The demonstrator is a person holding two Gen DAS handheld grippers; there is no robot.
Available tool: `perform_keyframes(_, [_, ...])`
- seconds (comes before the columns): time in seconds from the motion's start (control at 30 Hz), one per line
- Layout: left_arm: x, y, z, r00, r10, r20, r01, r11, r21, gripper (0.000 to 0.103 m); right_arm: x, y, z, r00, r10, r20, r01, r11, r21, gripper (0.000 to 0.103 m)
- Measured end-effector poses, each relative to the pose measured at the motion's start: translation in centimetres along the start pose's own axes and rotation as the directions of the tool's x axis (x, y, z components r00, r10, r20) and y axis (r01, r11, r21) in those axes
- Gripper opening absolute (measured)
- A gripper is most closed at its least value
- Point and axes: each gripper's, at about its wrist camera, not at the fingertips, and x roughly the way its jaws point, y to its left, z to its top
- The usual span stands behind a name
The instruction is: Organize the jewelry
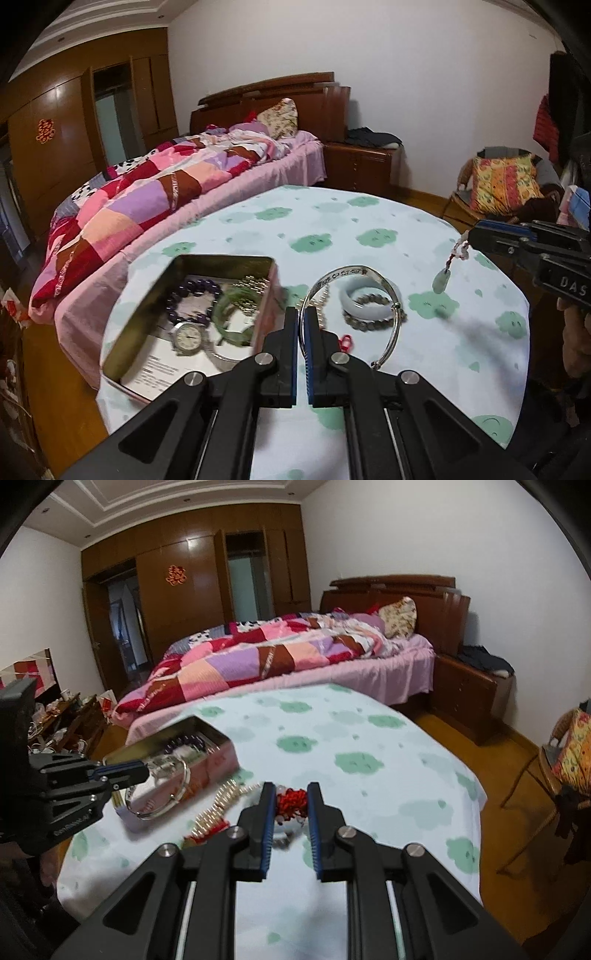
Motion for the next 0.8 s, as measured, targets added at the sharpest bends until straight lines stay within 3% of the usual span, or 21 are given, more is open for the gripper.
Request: perform_keyframes(0.8, [-1.1,9.0,0.8,0.983,0.184,0.011,-0.182,0.977,-0.107,0.002,3.6,7.8,4.7,0.989,0.144,0.025,-0.136,0.972,-0.193,0.019])
